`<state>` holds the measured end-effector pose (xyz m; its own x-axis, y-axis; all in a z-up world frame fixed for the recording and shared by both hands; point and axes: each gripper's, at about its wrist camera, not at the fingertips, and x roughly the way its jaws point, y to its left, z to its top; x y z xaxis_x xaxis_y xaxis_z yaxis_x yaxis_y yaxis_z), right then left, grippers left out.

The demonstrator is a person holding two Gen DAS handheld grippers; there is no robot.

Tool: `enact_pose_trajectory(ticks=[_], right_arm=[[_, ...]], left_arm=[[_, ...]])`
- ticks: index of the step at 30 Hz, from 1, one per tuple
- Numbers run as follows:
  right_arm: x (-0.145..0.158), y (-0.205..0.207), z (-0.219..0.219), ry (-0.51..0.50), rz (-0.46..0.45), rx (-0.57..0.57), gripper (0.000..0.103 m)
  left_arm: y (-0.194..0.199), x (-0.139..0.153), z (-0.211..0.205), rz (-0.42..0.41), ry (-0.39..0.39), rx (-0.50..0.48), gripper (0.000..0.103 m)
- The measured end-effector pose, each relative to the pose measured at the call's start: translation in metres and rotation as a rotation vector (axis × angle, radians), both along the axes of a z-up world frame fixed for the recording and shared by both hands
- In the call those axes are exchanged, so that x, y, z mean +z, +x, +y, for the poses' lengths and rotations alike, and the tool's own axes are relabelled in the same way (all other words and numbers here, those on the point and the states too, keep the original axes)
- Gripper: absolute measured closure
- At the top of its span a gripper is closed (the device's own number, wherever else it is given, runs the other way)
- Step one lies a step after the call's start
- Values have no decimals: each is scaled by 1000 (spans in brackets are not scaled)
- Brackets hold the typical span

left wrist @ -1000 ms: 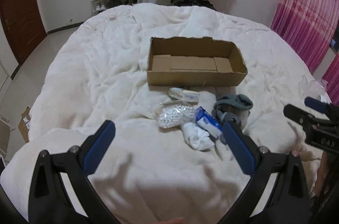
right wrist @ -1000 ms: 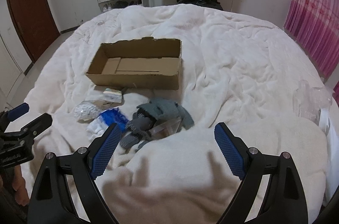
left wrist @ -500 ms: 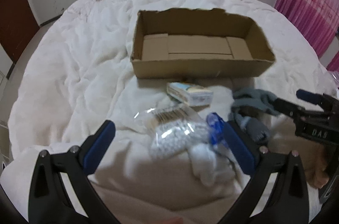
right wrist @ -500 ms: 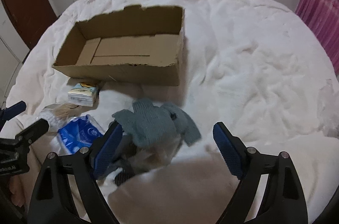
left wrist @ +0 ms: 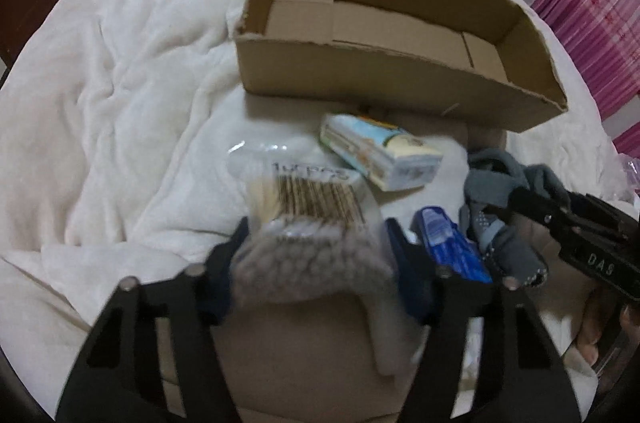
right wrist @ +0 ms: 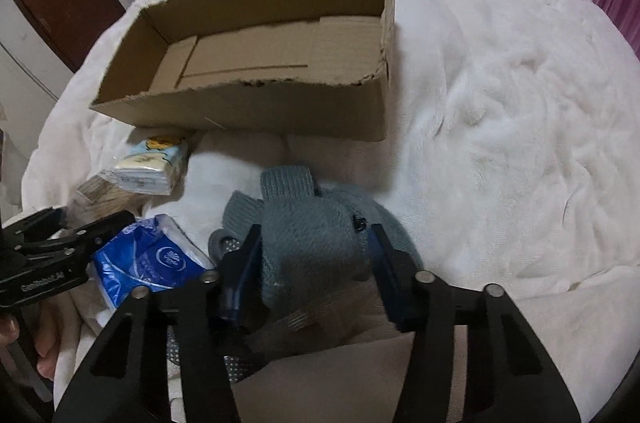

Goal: Organize objects
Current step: 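Grasp the grey knit glove with the right gripper while the left grasps the cotton-swab bag, then carry the glove and swab bag into the cardboard box and open both grippers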

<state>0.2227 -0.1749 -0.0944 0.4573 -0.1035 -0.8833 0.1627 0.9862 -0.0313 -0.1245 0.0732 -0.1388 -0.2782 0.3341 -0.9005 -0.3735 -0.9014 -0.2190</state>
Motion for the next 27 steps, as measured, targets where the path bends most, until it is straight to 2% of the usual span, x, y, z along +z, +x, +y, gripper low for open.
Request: enact_pose_trajectory(ticks=[4, 9, 18, 20, 22, 27], right_arm=[[15, -11, 2, -4, -64, 1, 57], [39, -27, 10, -17, -133, -1, 57], [103, -42, 14, 69, -274, 27, 57], [118, -38, 10, 103, -297, 33, 57], [129, -28, 7, 92, -313, 32, 56], [138, 3, -3, 43, -331, 19, 56]], left_arm=[[10, 10, -3, 11, 48, -22, 48], [26, 30, -11, 54, 106, -33, 49], [22, 104, -21, 180, 192, -76, 49], [18, 121, -19, 246, 178, -84, 49], [15, 133, -13, 302, 184, -102, 49], [-20, 130, 9, 342, 192, -125, 49]])
